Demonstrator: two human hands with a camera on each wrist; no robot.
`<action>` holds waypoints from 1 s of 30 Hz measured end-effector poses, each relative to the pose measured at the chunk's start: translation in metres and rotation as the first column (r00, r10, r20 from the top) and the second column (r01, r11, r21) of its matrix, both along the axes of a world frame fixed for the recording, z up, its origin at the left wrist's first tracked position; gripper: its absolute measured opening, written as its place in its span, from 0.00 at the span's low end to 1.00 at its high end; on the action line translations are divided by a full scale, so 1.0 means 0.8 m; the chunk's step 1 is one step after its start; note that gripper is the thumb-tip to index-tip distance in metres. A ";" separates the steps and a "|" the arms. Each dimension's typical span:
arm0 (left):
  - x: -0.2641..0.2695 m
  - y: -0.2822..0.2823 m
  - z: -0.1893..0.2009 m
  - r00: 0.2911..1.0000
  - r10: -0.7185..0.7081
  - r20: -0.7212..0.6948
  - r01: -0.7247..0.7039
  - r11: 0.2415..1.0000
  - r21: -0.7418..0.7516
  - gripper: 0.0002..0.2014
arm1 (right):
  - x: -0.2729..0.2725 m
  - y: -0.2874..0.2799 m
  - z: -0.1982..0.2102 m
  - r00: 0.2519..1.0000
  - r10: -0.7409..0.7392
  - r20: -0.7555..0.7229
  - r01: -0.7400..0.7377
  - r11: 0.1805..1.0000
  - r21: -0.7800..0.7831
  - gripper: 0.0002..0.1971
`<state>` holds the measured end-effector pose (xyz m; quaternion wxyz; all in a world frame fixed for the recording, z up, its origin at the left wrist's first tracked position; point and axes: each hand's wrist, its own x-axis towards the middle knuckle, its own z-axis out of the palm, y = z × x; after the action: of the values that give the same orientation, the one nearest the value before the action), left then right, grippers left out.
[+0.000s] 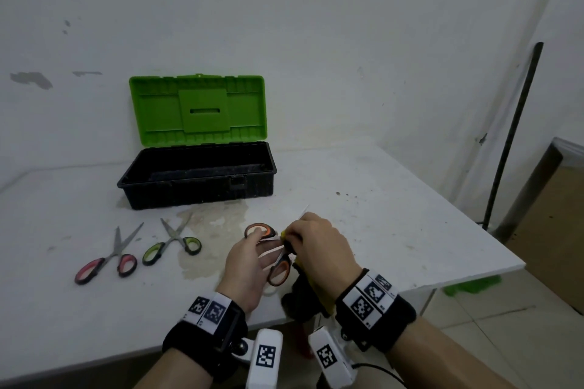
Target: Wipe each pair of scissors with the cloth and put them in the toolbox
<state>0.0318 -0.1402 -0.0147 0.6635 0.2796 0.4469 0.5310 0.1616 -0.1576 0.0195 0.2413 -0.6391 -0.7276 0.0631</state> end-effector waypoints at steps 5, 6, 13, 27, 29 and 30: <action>0.003 -0.003 0.002 0.997 -0.071 0.017 0.071 0.997 0.025 0.19 | -0.007 -0.003 0.002 1.000 0.020 0.014 -0.020 1.000 -0.010 0.12; 0.004 -0.004 0.003 0.997 -0.080 0.017 0.079 0.996 0.036 0.20 | -0.009 -0.004 0.001 1.000 0.020 0.018 -0.020 1.000 -0.013 0.13; 0.007 -0.005 0.003 0.995 -0.096 0.034 0.094 0.993 0.072 0.20 | -0.007 -0.003 0.006 0.997 -0.059 0.049 0.060 0.998 -0.001 0.13; 0.010 -0.005 0.002 0.994 -0.106 0.042 0.101 0.990 0.098 0.22 | -0.007 -0.004 0.006 0.996 -0.045 0.073 0.045 0.999 -0.002 0.13; 0.007 -0.003 0.002 0.997 -0.077 0.020 0.074 0.991 0.109 0.20 | 0.001 -0.001 0.008 0.994 -0.090 0.057 0.090 0.996 0.018 0.13; 0.006 -0.003 0.002 0.997 -0.072 0.010 0.070 0.991 0.111 0.20 | 0.005 -0.001 0.009 0.995 -0.090 0.039 0.089 0.996 0.026 0.13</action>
<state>0.0364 -0.1423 -0.0134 0.6686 0.3278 0.4019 0.5330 0.1654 -0.1584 0.0271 0.2369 -0.6692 -0.7037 0.0308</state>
